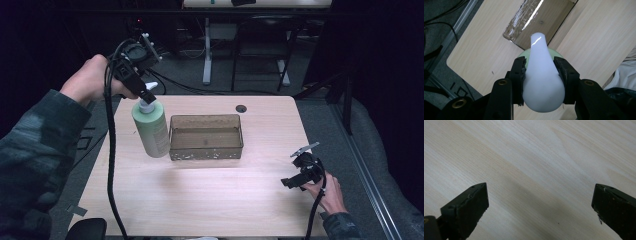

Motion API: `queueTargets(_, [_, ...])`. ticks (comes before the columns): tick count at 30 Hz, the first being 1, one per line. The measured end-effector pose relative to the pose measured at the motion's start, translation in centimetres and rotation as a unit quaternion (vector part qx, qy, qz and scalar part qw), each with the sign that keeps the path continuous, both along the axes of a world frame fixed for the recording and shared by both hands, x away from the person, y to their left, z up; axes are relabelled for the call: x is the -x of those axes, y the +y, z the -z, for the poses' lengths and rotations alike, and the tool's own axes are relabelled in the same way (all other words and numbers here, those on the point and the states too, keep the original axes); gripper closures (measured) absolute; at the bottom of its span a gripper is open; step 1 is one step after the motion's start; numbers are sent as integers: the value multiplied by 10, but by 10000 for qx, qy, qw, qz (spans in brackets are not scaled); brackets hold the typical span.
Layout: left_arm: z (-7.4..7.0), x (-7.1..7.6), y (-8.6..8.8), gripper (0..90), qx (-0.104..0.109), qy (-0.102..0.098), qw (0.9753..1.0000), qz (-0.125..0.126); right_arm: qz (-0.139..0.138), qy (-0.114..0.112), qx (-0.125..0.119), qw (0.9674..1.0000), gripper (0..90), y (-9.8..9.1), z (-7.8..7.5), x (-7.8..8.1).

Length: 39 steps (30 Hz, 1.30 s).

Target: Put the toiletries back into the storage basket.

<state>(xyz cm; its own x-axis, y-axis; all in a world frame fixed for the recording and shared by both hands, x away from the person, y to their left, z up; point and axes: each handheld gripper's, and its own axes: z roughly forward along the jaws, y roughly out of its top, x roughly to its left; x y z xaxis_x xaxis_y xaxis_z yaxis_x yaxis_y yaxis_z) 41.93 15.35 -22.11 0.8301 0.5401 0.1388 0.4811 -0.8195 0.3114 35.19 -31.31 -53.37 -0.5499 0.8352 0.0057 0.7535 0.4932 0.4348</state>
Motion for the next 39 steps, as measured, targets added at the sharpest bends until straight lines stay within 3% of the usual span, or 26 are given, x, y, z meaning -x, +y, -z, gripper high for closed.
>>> queueTargets(15, [-6, -8, -24, 626, -82, -10, 9998, 153, -24, -11, 11, 10000, 10, 0, -1, 0])
queueTargets(39, [-7, -23, -43, 626, -140, -3, 9995, 279, -33, 0, 20, 10000, 14, 0, 0, 0])
